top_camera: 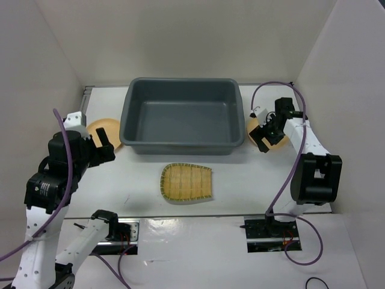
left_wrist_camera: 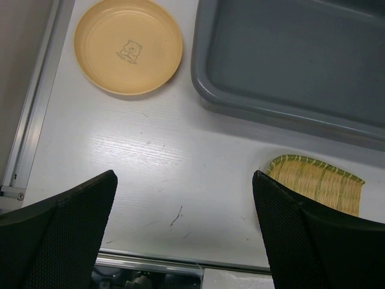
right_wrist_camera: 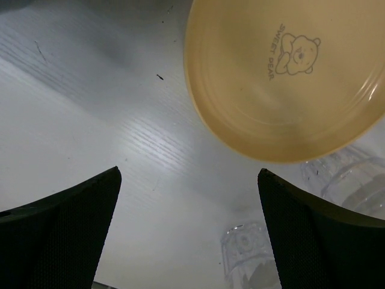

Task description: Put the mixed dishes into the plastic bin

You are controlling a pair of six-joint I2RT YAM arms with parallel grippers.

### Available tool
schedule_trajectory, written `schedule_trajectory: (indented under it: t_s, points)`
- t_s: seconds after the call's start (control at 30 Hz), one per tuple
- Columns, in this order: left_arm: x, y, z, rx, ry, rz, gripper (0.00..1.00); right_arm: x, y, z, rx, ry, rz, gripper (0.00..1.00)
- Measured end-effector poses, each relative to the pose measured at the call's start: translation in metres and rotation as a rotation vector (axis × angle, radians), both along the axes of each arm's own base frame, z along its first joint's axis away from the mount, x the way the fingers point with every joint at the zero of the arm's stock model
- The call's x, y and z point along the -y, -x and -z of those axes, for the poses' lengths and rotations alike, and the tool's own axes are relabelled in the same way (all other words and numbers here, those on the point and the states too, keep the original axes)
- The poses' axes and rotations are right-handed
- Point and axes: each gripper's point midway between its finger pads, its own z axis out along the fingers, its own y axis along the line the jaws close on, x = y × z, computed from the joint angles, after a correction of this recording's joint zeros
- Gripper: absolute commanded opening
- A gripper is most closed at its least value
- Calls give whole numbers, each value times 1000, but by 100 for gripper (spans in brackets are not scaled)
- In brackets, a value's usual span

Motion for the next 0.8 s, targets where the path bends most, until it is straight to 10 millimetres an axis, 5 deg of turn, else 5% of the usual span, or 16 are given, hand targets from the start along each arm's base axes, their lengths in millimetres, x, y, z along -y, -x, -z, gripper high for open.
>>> schedule_trajectory:
  t_s: [0.33, 0.63, 0.8]
  points:
    - [0, -11, 12, -64, -5, -21, 99, 10, -24, 36, -48, -44, -103, 98]
    - [2, -19, 22, -112, -6, -29, 99, 24, -23, 75, -126, -62, -118, 98]
    - [2, -19, 22, -116, -5, -31, 99, 26, -25, 84, -133, -58, -131, 87]
